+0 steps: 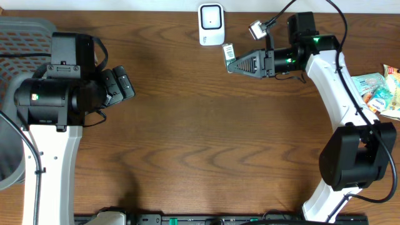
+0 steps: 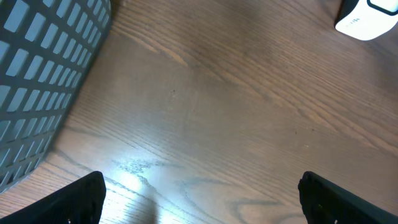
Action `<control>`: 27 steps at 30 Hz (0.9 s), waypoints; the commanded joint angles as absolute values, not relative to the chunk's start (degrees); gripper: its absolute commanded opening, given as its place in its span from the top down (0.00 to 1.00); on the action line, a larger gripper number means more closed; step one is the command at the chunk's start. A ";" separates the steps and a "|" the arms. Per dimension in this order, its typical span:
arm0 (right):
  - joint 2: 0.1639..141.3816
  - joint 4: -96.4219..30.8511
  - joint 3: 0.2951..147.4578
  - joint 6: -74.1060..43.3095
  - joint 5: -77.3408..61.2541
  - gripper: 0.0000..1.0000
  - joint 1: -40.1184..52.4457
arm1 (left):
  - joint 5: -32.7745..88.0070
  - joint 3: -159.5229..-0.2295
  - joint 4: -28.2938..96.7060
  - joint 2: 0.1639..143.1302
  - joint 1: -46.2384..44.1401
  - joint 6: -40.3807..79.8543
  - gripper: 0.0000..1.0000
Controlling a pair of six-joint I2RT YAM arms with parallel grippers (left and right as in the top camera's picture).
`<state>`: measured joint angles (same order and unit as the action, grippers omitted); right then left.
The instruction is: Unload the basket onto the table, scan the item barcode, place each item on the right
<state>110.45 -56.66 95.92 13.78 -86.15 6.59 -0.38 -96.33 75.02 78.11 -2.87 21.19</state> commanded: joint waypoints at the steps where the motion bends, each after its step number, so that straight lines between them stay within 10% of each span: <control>1: 109.67 -56.58 96.05 11.55 -89.43 0.57 6.26 | -1.10 -96.47 75.22 77.84 -2.70 21.87 0.02; 27: 109.67 -55.88 96.05 11.62 -89.03 0.57 6.94 | -1.10 -96.47 75.22 77.84 -2.68 21.87 0.02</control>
<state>110.45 -56.14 95.92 12.08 -87.00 6.57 -0.38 -96.33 75.02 78.11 -2.87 21.19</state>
